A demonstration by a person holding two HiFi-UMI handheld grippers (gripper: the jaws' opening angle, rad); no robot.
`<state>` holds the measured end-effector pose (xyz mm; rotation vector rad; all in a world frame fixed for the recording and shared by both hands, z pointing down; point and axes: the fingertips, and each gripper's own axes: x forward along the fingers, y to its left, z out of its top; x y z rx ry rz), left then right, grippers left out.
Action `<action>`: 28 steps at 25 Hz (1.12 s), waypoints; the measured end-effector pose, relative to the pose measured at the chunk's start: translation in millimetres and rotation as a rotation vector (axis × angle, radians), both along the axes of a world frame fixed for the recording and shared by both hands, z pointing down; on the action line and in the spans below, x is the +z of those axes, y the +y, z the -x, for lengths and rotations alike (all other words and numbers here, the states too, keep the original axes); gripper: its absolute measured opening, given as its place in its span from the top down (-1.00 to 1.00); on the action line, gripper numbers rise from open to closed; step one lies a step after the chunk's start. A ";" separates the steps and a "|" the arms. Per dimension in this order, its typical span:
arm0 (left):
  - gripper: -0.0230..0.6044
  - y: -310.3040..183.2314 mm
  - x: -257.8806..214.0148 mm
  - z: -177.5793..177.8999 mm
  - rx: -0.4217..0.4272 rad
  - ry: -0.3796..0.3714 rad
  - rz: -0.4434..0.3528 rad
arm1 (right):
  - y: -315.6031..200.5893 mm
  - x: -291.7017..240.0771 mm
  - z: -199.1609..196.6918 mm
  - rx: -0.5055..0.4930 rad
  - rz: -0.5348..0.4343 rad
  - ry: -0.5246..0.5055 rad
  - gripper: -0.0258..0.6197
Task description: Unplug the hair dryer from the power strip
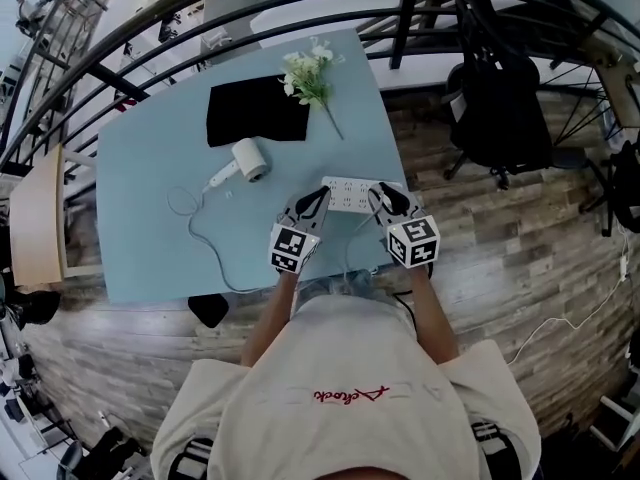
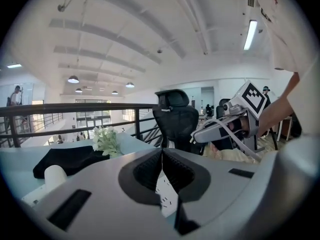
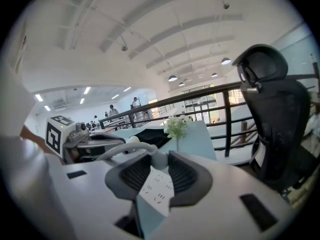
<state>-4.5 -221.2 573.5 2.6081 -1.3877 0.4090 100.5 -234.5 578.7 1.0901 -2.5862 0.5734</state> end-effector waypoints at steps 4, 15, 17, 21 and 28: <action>0.89 8.0 -7.1 -4.7 -0.028 0.003 0.002 | 6.5 -3.1 -10.8 -0.015 -0.011 -0.001 0.54; 0.89 25.5 -21.3 0.9 -0.042 0.031 -0.019 | 29.7 -14.0 -6.1 -0.035 -0.063 0.005 0.54; 0.89 31.6 -26.5 4.1 -0.038 0.038 -0.029 | 37.0 -18.0 -3.3 -0.032 -0.069 0.011 0.54; 0.89 51.4 -33.2 17.6 -0.038 0.069 -0.046 | 58.4 -25.6 6.6 -0.021 -0.087 0.023 0.54; 0.89 100.9 -41.6 38.9 -0.020 0.095 -0.071 | 113.8 -29.9 19.7 0.030 -0.101 0.030 0.54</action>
